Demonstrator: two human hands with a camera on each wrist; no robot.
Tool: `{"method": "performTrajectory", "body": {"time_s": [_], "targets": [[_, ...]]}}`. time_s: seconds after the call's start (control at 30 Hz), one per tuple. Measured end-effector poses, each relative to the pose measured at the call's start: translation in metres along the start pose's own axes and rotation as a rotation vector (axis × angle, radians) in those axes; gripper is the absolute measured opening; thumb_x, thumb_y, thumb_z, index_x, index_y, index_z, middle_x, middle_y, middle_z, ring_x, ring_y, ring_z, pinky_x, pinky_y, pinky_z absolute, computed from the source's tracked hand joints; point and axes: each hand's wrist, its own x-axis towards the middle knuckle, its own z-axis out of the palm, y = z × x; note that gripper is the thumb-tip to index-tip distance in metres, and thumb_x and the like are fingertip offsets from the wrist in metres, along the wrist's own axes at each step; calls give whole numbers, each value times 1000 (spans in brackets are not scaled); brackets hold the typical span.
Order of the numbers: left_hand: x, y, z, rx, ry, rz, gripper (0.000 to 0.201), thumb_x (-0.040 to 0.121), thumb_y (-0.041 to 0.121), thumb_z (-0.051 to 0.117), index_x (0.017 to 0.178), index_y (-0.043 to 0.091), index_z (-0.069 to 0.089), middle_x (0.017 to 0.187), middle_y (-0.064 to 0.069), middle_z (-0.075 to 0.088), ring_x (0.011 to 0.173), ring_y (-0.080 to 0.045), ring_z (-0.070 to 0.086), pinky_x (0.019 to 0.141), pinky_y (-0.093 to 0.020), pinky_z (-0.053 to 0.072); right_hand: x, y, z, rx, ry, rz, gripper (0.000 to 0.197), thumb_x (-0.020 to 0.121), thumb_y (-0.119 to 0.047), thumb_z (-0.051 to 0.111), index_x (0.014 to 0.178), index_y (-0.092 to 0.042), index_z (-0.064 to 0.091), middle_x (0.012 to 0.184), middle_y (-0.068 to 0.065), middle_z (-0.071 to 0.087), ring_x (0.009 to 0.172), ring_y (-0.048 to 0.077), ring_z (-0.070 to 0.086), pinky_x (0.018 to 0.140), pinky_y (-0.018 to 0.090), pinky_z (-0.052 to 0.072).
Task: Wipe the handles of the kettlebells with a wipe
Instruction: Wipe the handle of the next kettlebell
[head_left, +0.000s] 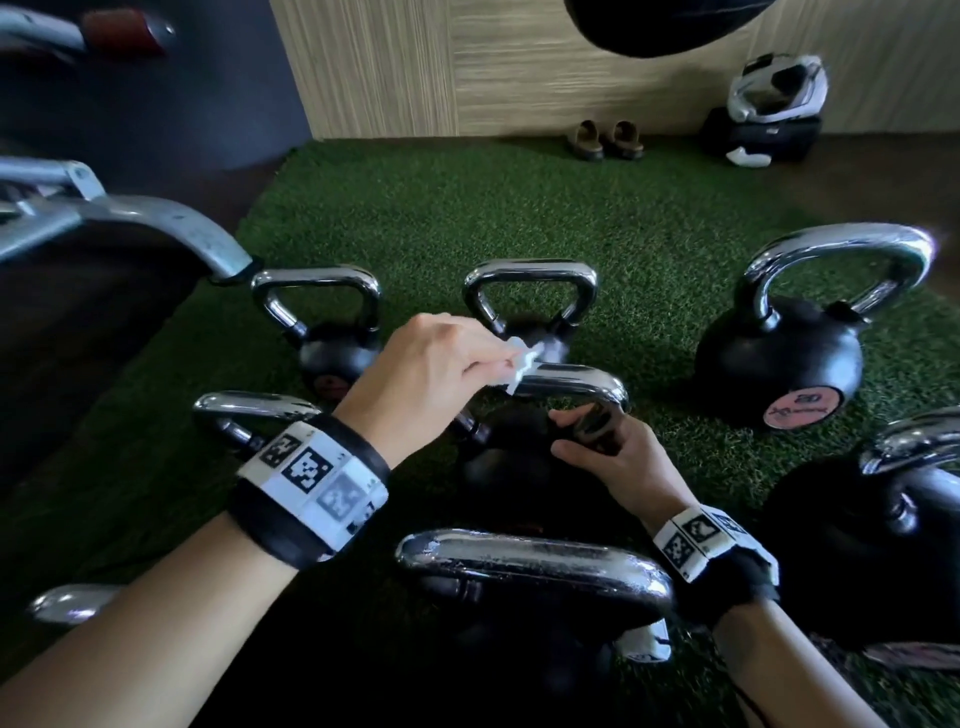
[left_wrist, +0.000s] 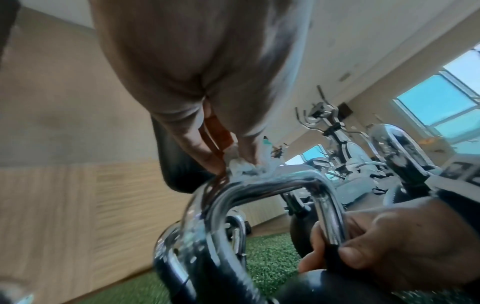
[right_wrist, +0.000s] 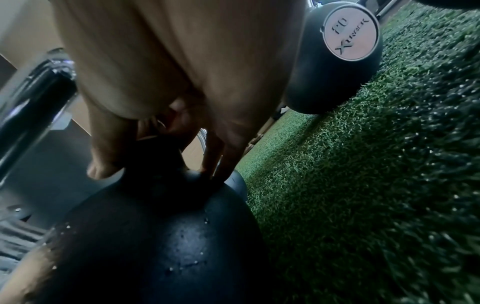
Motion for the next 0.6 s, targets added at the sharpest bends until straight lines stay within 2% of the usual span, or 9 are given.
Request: {"method": "performTrajectory", "body": {"time_s": [0.17,0.2,0.23,0.3,0.37,0.43,0.5,0.6], "targets": [[-13,-2,-2,67,17,34,25,95,21,70,118,21,79,113,5,78,91,-17,70,83,-33,58,-2,0,1,11,2,-14,26,79,-17,87,94,-36,77,115,-11,77,115,8,70,109,44,50],[-16,-5,-2,27,55,-9,22,94,19,72,115,20,80,112,6,78,93,-13,72,84,-29,57,-2,0,1,5,3,-10,26,79,-18,87,95,-36,76,115,-11,77,115,8,69,109,44,50],[-19,-11,-2,-42,112,-92,19,93,18,74,111,19,81,110,7,79,92,-4,72,83,-22,56,-2,0,1,-4,9,-3,26,79,-19,87,96,-36,76,115,-12,77,114,7,69,109,44,50],[-30,-25,-1,-179,210,-295,20,92,19,77,111,17,80,105,8,79,83,16,66,74,-5,49,-4,0,2,-13,21,7,27,79,-21,87,97,-37,76,115,-13,77,112,6,70,109,45,50],[-39,-31,3,-237,246,-406,23,92,20,77,114,17,79,104,11,78,76,24,59,66,1,41,-5,0,4,-10,31,10,29,80,-22,86,97,-42,75,115,-14,76,111,6,70,108,45,51],[-45,-33,7,-253,267,-413,22,93,20,76,115,19,79,102,15,77,76,23,60,64,0,41,-5,1,4,-13,34,3,29,80,-22,86,97,-43,75,115,-15,76,111,5,70,108,44,51],[-49,-38,12,-289,280,-431,19,94,18,74,112,19,80,98,20,76,78,16,64,67,-2,45,-6,1,4,-10,35,3,28,80,-22,86,98,-40,75,114,-15,76,112,4,69,108,43,51],[-57,-49,22,-658,281,-603,22,98,9,67,104,25,81,88,15,79,92,-6,72,82,-17,58,-5,3,4,15,43,-2,26,80,-18,86,98,-32,75,115,-13,77,113,5,69,109,42,50]]}}
